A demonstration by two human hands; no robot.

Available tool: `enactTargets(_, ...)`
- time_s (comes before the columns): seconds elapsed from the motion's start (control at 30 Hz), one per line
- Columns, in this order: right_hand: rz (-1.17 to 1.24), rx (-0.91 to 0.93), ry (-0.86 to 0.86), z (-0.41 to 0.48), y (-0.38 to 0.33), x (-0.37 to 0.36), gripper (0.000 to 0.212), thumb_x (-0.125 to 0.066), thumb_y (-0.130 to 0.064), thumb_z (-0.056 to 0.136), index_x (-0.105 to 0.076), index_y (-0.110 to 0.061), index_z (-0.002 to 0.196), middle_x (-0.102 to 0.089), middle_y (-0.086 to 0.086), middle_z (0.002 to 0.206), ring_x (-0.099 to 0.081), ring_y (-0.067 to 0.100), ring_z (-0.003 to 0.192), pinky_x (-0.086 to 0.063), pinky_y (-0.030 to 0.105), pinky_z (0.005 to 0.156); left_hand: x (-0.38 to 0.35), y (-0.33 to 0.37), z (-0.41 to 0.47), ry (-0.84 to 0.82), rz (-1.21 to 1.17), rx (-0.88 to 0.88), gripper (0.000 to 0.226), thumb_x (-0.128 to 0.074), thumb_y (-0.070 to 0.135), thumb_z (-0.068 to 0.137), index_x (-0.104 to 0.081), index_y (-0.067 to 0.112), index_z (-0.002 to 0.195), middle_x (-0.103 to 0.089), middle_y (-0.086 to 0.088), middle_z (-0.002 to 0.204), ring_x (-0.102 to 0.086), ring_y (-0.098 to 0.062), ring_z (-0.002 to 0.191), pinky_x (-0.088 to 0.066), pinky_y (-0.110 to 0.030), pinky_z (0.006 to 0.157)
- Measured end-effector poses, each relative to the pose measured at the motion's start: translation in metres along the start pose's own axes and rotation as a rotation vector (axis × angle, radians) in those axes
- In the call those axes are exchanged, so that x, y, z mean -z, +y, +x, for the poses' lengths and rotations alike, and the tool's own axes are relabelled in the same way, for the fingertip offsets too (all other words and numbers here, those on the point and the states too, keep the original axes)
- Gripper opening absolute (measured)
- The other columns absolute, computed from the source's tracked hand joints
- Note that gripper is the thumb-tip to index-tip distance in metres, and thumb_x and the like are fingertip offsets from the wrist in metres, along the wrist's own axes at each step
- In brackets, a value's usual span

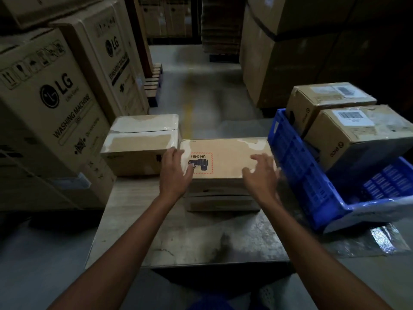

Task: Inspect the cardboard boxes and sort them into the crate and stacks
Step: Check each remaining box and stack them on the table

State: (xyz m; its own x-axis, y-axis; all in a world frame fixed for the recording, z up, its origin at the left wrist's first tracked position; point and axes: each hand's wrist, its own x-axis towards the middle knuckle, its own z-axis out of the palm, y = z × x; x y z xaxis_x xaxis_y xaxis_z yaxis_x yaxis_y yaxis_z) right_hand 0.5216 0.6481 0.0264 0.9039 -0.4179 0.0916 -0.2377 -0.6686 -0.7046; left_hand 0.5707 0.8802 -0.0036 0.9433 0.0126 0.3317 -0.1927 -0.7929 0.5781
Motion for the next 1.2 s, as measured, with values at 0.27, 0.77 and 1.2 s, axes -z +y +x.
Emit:
enactTargets(0.27,-0.313,0.305,-0.45,0.029,-0.065,-0.025,0.057,-0.07,-0.026,0.091,-0.053,-0.024,0.145,-0.049,0.004,0.153,-0.051,0.026,0.132,-0.046,0.041,0.102,0.009,0.024,0.045,-0.512,0.131,-0.185,0.051,-0.052,0.037,0.101,-0.044,0.023,0.15,-0.027,-0.01,0.162,-0.02,-0.027,0.15,-0.023,-0.043,0.119)
enactTargets(0.77,-0.607,0.421,-0.604,0.074,-0.1,-0.037,0.057,-0.074,-0.034,0.086,-0.058,-0.027,0.14,-0.064,0.003,0.136,-0.06,0.027,0.119,-0.052,0.038,0.09,0.015,0.038,0.086,-0.791,0.416,-0.174,0.087,-0.073,0.037,0.088,-0.025,0.013,0.156,-0.015,-0.014,0.165,-0.022,-0.033,0.148,-0.028,-0.043,0.116)
enactTargets(1.2,-0.818,0.35,-0.741,0.092,-0.1,-0.023,0.045,-0.087,-0.034,0.074,-0.073,-0.023,0.115,-0.068,0.0,0.101,-0.063,0.022,0.086,-0.052,0.034,0.075,-0.006,0.081,0.113,-0.915,0.441,-0.166,0.077,-0.085,0.039,0.072,-0.051,0.018,0.139,-0.054,-0.009,0.139,-0.061,-0.03,0.112,-0.053,-0.045,0.095)
